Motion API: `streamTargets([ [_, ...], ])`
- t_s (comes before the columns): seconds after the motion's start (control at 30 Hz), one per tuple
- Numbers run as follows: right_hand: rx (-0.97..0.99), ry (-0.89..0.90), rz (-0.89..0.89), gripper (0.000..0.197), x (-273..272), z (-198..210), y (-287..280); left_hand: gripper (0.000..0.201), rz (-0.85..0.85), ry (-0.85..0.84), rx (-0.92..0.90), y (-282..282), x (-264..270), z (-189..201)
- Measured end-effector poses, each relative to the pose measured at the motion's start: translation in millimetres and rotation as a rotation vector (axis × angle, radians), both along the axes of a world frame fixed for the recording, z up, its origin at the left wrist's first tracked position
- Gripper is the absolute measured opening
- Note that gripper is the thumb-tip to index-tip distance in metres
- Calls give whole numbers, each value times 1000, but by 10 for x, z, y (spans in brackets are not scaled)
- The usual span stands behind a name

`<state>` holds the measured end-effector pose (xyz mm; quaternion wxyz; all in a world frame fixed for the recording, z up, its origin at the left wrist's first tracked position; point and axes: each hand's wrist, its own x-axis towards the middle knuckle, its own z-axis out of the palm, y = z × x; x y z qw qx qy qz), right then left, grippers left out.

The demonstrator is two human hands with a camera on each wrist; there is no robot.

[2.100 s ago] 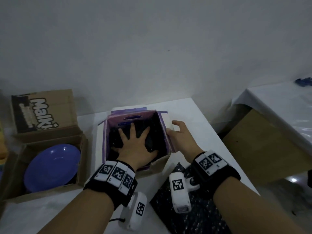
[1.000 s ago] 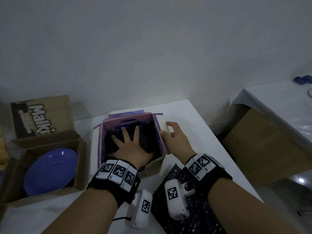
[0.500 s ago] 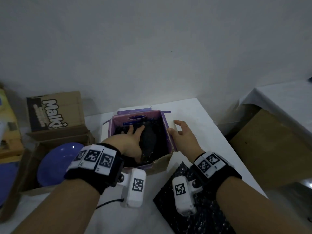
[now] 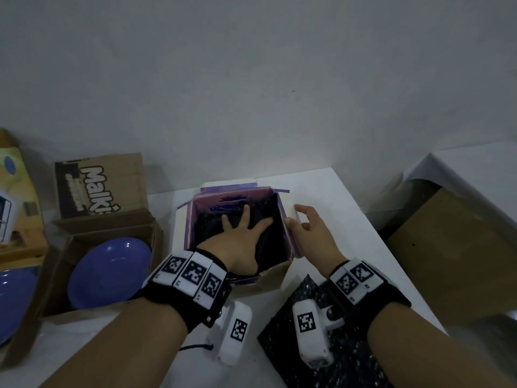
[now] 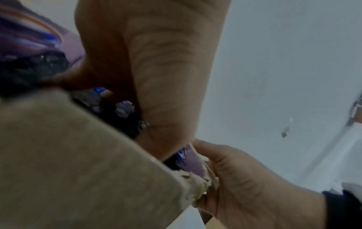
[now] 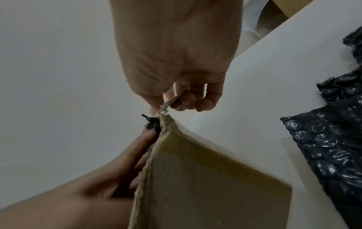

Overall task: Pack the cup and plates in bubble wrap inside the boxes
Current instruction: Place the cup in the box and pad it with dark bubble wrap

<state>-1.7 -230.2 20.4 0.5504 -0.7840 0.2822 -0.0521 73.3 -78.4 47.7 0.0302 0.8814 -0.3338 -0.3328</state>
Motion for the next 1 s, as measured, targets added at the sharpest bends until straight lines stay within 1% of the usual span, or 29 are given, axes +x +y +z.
streamTargets([
  [0.07,3,-2,-2,38,3,3,1,94,6,26,32,-52,19,-33],
  [0.23,-6,-5,2,39,-3,-19,-1,85,36,-40,80,-127,-26,-108],
  [0.27,-5,-5,3,39,-5,-20,0,85,28,-68,89,-141,-37,-80],
  [0.37,-12,-6,8,39,-4,-19,-12,89,-47,-227,79,-192,-36,20],
  [0.4,-15,-7,12,39,-4,-22,-17,90,-70,-252,70,-206,-20,27],
  [0.53,-8,-6,8,38,-7,-30,-9,92,-100,-183,91,-223,57,-41],
  [0.67,7,-9,1,39,-11,-19,-1,91,-11,-148,90,-232,19,-101],
  [0.77,-4,0,8,40,-29,-18,-2,94,34,-110,-2,-164,0,-158],
  [0.87,-82,25,17,43,-120,-41,-41,110,81,-21,-163,10,10,-156],
  [0.9,-98,42,6,42,-171,-63,-59,111,103,0,-231,86,1,-139],
  [0.93,-93,61,-15,40,-231,-106,-73,107,135,8,-318,166,-12,-126],
  [0.97,-78,80,-40,38,-300,-152,-75,99,183,-5,-426,247,-32,-114],
  [1.0,-74,100,-60,36,-374,-207,-70,89,236,-52,-550,322,-37,-130],
])
